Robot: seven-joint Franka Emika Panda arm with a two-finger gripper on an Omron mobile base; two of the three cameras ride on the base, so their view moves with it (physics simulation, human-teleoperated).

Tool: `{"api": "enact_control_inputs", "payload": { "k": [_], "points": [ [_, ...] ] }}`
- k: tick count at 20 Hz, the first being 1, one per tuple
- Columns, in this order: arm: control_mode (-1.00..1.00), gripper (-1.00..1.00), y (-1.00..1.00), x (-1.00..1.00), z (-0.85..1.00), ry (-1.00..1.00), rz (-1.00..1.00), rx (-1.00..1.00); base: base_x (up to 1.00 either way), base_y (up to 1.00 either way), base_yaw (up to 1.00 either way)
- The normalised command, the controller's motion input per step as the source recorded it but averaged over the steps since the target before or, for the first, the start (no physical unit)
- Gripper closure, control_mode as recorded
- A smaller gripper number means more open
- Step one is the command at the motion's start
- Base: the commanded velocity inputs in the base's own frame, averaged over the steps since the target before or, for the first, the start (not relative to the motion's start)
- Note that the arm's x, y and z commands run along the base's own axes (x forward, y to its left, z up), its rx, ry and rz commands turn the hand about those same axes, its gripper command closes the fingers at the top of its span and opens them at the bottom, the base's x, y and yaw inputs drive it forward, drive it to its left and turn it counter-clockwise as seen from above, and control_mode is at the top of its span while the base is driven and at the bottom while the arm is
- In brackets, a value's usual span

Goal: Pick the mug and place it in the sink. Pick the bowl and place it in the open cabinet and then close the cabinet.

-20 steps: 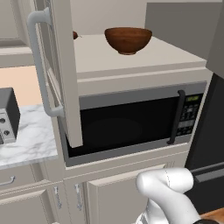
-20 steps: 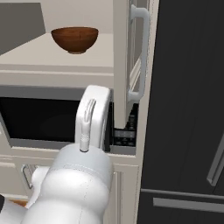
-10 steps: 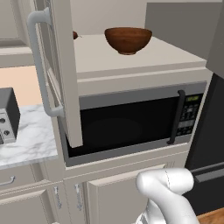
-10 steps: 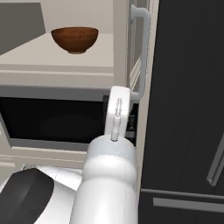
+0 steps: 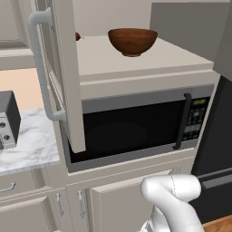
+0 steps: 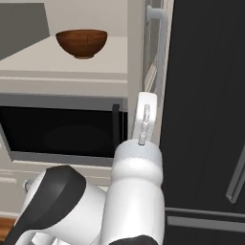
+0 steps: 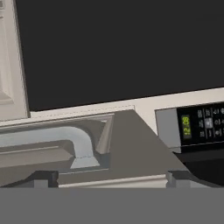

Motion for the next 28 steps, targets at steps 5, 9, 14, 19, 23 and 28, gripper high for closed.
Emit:
{"api": "enact_control_inputs", "payload": {
  "k": [5, 9, 14, 19, 23, 28],
  "points": [
    [-1.00, -1.00, -0.16, 0.32, -0.11, -0.05, 0.00, 0.00, 0.00, 0.00, 0.00],
    [-1.00, -1.00, -0.24, 0.00, -0.07, -0.11, 0.00, 0.00, 0.00, 0.00, 0.00],
    [-1.00, -1.00, -0.51, 0.01, -0.15, -0.07, 0.00, 0.00, 0.00, 0.00, 0.00],
    [-1.00, -1.00, -0.23, 0.45, -0.25, -0.02, 0.00, -0.02, 0.00, 0.00, 0.00],
    [-1.00, -1.00, -0.12, 0.91, -0.24, 0.00, 0.00, -0.02, 0.00, 0.00, 0.00],
    [-1.00, -1.00, -0.12, 0.96, -0.18, 0.00, 0.00, 0.00, 0.00, 0.00, 0.00]
  ]
}}
